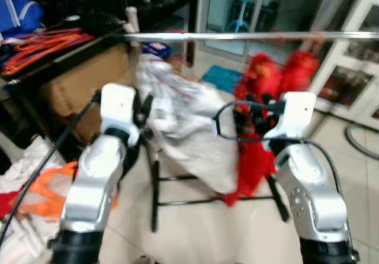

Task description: Hang hanger

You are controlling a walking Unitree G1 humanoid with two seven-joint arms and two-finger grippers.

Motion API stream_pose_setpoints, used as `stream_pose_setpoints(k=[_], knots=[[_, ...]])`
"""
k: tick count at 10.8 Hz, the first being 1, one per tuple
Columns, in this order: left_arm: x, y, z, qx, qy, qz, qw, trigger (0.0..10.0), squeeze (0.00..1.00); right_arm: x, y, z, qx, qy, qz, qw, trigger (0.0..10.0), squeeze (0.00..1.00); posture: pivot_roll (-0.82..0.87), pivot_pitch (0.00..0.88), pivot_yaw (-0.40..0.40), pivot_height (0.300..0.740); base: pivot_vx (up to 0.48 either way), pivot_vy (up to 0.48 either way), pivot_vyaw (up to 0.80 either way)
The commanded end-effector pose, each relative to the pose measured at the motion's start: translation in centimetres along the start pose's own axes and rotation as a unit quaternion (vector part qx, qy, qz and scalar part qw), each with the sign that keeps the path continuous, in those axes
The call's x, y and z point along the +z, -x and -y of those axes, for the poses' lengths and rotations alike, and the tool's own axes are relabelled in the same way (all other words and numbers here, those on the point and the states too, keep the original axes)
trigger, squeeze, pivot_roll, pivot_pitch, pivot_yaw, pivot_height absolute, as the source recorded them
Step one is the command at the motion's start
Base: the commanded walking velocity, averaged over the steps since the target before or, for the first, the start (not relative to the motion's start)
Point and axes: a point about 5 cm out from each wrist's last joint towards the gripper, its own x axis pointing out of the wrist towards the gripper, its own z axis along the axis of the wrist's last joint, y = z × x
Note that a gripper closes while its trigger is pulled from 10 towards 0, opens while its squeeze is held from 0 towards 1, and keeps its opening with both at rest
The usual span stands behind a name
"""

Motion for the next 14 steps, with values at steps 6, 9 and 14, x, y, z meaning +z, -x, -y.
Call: stream_pose_setpoints(k=[6, 9, 14], knots=[[0.6, -0.2, 0.3, -0.007, 0.014, 0.005, 1.0, 10.0, 0.0, -0.6, 0.1, 0.1, -0.017, -0.017, -0.019, 1.0, 10.0, 0.0, 0.01, 0.042, 0.03, 0.74, 0.0, -0.332, 0.0], [1.4, 0.1, 0.4, -0.007, 0.027, 0.028, 0.999, 10.0, 0.0, -1.2, 0.7, 0.0, -0.017, -0.016, -0.039, 0.999, 10.0, 0.0, 0.01, 0.046, 0.04, 0.74, 0.0, 0.0, 0.0], [1.8, 0.1, -1.2, 0.008, 0.006, 0.03, 1.0, 10.0, 0.0, -0.4, 0.1, -1.4, 0.024, -0.01, -0.028, 0.999, 10.0, 0.0, 0.02, 0.05, 0.035, 0.74, 0.445, 0.0, -0.2]])
